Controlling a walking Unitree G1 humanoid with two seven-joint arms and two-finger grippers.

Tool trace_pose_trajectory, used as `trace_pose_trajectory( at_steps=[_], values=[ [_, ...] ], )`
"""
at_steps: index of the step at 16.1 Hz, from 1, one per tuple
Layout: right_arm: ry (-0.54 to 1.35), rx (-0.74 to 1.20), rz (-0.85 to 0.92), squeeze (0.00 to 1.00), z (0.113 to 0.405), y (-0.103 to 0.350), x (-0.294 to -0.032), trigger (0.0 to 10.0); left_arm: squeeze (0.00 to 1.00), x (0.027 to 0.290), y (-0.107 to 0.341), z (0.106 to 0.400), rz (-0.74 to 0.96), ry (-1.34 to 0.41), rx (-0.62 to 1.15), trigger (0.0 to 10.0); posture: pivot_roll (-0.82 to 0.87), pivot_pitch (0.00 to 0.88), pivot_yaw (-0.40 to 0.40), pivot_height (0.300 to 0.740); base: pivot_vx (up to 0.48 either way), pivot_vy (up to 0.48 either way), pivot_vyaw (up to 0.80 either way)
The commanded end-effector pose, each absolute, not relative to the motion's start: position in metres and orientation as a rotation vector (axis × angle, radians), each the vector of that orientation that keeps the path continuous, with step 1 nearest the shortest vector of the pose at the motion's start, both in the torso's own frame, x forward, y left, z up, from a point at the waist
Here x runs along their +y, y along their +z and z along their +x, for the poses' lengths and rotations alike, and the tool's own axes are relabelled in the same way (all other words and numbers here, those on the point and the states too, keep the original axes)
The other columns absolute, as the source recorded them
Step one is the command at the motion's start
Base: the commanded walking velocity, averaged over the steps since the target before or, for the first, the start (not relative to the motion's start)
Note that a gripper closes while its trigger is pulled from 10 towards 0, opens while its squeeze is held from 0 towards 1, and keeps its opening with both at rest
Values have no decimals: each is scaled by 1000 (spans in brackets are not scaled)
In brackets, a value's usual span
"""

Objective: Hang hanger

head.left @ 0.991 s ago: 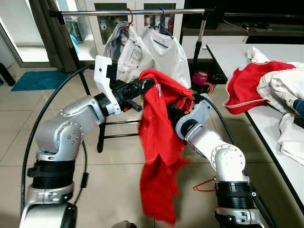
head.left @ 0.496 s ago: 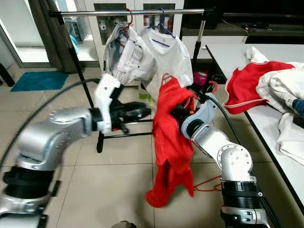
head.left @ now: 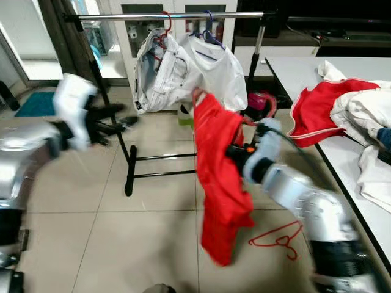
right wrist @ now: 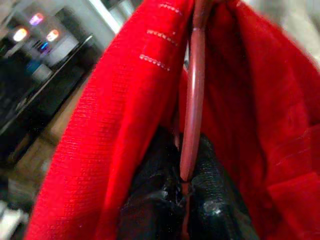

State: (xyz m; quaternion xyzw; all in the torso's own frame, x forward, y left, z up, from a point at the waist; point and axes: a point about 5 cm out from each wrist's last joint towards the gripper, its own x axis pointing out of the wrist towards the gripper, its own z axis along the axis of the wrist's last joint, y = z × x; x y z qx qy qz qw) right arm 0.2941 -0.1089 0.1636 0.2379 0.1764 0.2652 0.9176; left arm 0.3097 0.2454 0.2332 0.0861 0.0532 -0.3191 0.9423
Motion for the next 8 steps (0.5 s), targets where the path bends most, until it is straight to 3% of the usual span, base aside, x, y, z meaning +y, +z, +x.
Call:
trace_pose_trajectory(
  at_steps=[1,5,6,7,8],
  values=[
    [630,310,476,0,291,177,-105,10000,1000,250,232,308,179,-662,101,10000,-62,0,33,740,0,0,0],
    [833,242,398,0,278,199,-118,10000,1000,264,202,304,81,-736,135,10000,-75,0,37,740,0,0,0],
    [887,231,382,0,273,203,-118,10000,910,265,194,305,31,-741,127,10000,-75,0,37,740,0,0,0],
    [970,220,350,0,266,208,-117,10000,0,264,185,308,0,-763,121,10000,-85,0,37,740,0,0,0],
    [996,220,336,0,264,210,-116,10000,0,260,185,309,-6,-795,110,10000,-89,0,35,740,0,0,0]
  ],
)
